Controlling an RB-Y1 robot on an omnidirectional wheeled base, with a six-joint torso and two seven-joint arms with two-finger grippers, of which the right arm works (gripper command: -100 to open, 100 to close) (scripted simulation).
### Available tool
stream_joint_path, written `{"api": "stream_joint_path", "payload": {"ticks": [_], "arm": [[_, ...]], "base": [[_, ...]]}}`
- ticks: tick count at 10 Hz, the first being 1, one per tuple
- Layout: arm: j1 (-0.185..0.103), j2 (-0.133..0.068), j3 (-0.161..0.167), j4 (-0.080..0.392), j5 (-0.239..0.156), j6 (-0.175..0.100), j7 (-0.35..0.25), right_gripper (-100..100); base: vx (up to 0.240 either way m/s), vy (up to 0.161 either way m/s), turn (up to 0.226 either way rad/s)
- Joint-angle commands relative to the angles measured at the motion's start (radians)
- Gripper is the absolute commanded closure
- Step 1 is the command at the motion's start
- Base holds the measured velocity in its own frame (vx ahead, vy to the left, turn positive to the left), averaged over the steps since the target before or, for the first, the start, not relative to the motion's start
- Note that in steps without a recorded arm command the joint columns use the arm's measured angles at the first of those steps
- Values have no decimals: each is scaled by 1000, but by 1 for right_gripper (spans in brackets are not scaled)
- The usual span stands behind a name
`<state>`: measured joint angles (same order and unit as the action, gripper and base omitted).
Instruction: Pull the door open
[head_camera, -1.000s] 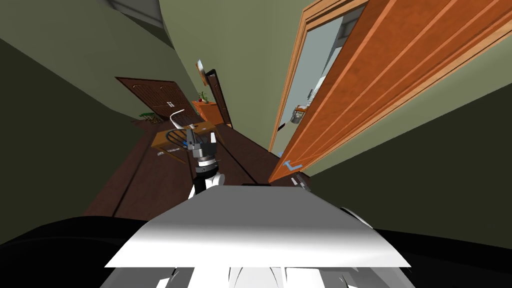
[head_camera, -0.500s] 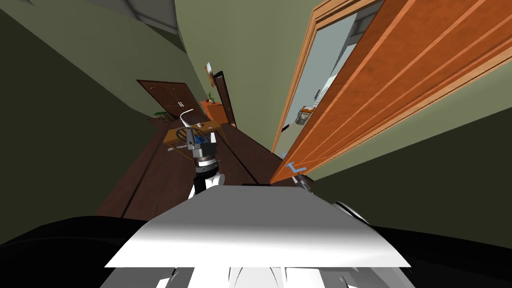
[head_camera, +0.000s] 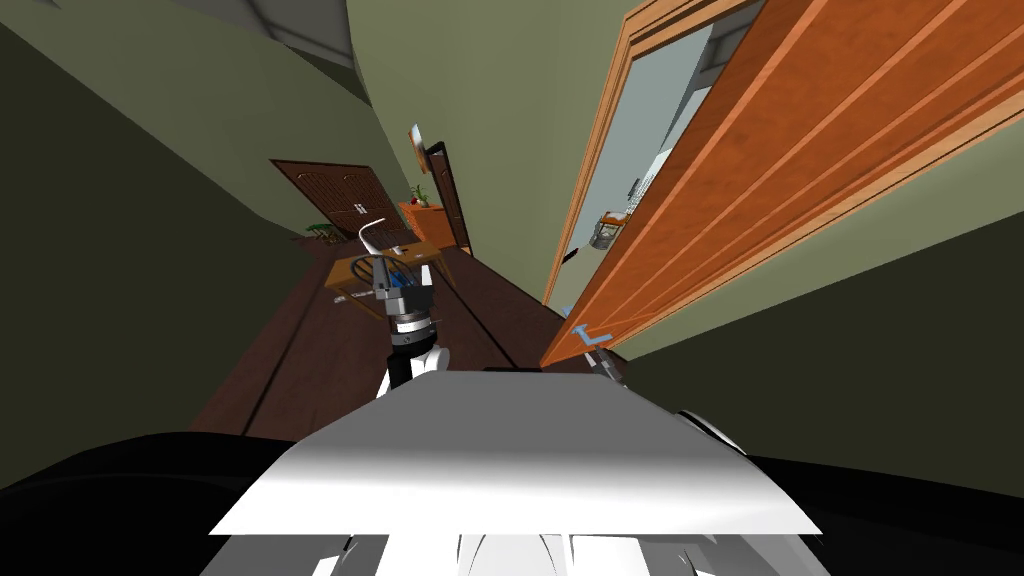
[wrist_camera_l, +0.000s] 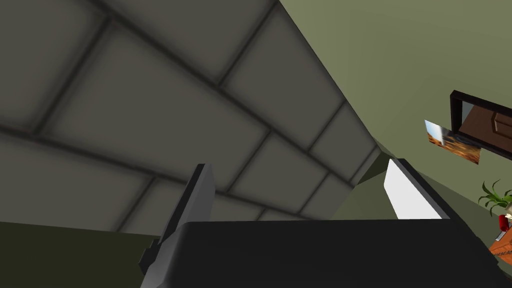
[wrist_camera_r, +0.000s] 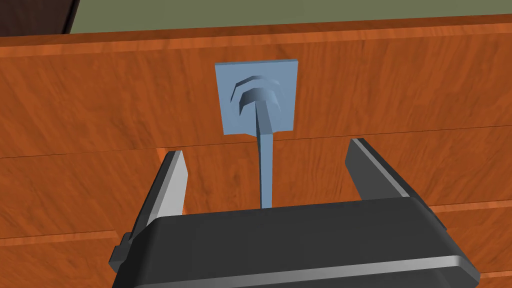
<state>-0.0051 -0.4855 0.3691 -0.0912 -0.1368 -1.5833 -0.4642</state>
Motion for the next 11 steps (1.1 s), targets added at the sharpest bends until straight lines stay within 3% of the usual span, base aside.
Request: {"api": "stream_joint_path", "payload": {"ticks": [1, 2, 7, 10, 11], "arm": [[8, -3, -1, -29, -1, 8, 1, -100], [-4, -5, -18, -30, -11, 36, -4, -100], [-23, -9, -47, -30, -29, 77, -13, -100], [-29, -7, -46, -7, -28, 68, -14, -100], [-29, -7, -46, -7, -28, 68, -14, 100]], "base": [[0, 0, 0], [4, -10, 210], [4, -32, 113], [1, -20, 22], [0, 0, 0]]}}
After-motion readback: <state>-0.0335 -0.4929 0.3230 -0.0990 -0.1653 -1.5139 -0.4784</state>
